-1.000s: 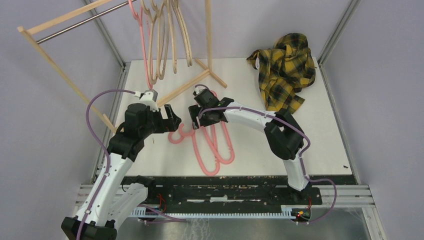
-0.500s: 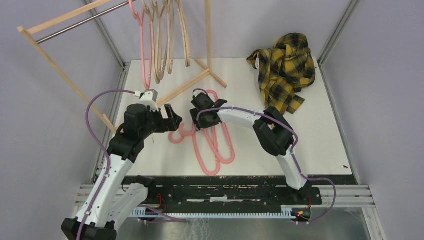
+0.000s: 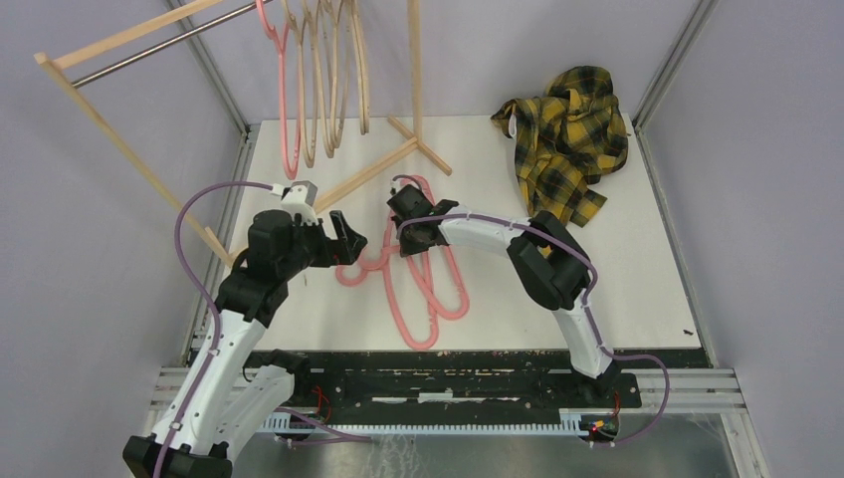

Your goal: Organize the hangers

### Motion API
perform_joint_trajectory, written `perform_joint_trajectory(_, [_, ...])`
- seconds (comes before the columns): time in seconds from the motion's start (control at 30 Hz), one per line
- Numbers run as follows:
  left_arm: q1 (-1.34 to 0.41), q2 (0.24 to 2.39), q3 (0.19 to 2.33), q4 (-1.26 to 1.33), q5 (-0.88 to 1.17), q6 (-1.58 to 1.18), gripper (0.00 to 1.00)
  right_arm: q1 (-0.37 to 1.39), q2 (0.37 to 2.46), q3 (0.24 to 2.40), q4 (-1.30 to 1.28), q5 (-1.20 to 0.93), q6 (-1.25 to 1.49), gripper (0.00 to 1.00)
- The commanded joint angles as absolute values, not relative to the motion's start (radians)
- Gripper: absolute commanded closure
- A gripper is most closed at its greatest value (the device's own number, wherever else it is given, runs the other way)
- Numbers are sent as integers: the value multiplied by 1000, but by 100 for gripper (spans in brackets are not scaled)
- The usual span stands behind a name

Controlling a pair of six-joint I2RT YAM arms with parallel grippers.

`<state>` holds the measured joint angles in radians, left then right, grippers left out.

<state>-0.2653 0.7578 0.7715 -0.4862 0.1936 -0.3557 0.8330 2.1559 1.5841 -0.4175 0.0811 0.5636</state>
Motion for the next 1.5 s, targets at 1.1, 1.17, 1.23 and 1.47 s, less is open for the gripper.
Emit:
perform_joint_trajectory(1.1, [-634, 896, 544, -113, -85, -538, 28, 725, 1895, 1308, 571, -440, 1517, 99])
perform_joint_trajectory(1.17, [-634, 891, 540, -114, -92, -540, 64, 725, 1901, 1310, 585, -456, 1531, 99])
perform_joint_trajectory(1.23, [-634, 890, 538, -121, -107, -545, 94, 724, 1908, 1312, 597, -473, 1542, 99])
perform_joint_trajectory(1.47, [-634, 923, 605, -320, -304, -632, 97, 694, 1844, 1263, 373, -478, 1400, 64])
